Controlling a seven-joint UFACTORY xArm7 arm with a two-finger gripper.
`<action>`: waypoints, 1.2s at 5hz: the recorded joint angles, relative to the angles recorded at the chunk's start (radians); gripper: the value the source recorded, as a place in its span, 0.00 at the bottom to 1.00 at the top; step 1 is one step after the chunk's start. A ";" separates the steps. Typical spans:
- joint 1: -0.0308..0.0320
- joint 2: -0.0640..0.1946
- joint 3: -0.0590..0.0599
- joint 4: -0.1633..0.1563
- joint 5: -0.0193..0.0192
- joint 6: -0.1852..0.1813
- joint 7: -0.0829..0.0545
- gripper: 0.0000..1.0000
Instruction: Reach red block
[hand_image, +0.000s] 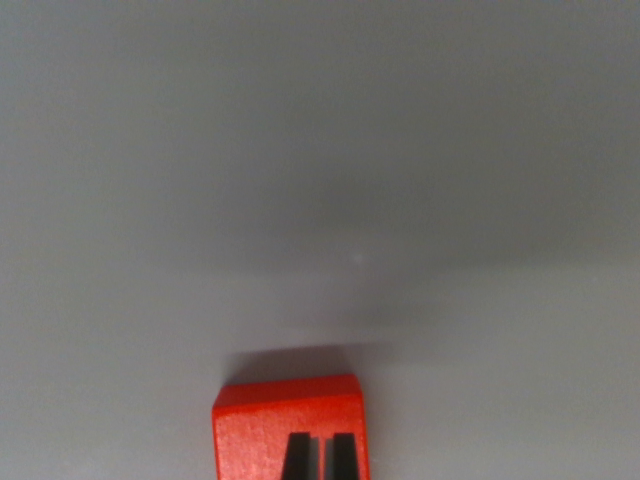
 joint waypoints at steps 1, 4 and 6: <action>0.0000 0.000 0.000 0.000 0.0000 0.000 0.000 0.00; 0.0040 0.012 0.003 -0.041 -0.0010 -0.052 0.006 0.00; 0.0054 0.016 0.004 -0.055 -0.0014 -0.071 0.009 0.00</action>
